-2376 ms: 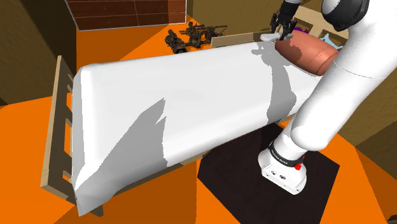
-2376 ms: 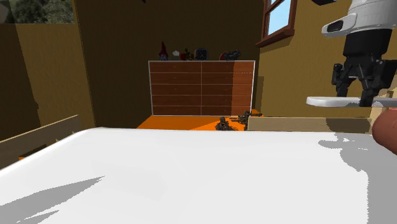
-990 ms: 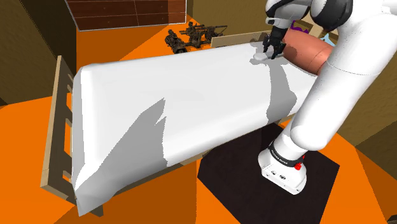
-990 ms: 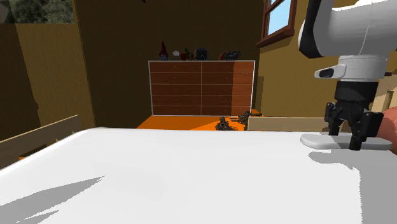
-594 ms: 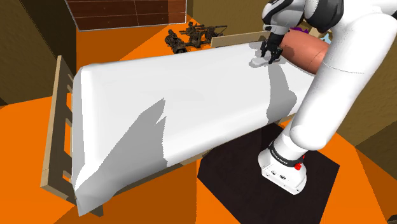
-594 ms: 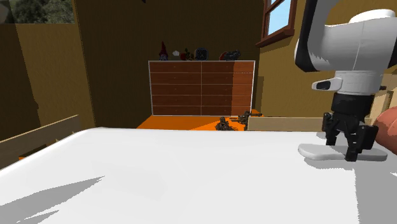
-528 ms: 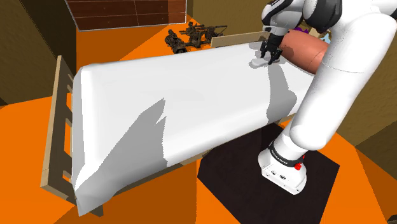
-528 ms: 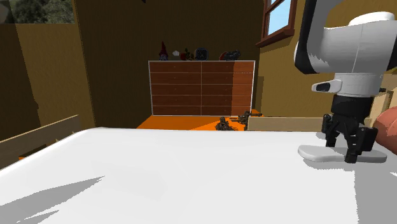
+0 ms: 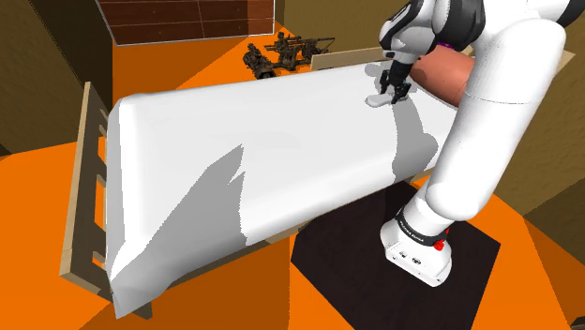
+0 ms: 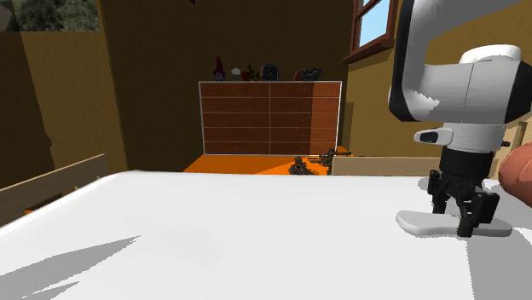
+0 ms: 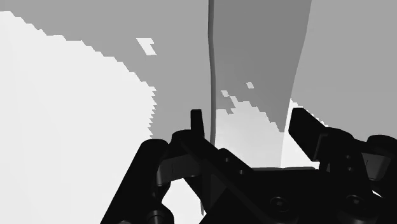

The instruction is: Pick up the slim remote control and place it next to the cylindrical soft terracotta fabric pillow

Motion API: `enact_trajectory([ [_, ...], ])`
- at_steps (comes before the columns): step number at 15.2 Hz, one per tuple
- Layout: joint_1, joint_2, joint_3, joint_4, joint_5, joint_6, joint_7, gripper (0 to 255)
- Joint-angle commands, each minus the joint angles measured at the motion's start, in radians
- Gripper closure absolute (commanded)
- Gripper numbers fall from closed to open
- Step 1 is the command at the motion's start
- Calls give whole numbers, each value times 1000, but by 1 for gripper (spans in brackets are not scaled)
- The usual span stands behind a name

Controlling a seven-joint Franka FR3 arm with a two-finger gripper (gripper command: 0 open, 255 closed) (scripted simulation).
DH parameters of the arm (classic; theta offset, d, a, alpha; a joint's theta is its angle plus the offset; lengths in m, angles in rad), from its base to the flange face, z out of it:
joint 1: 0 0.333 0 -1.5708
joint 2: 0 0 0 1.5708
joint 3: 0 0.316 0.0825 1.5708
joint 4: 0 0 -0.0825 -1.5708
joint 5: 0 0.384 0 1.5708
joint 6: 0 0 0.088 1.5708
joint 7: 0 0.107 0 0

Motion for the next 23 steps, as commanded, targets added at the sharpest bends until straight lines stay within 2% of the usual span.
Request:
enact_trajectory([
  [1, -7, 11, 6, -8, 12, 15, -10, 255],
  [8, -7, 11, 6, -8, 12, 15, -10, 255],
  [9, -7, 11, 6, -8, 12, 15, -10, 0],
  [14, -7, 11, 6, -8, 12, 15, -10, 0],
  [18, 32, -71, -35, 49, -74, -90, 48, 0],
  [23, 31, -71, -35, 49, -74, -90, 48, 0],
])
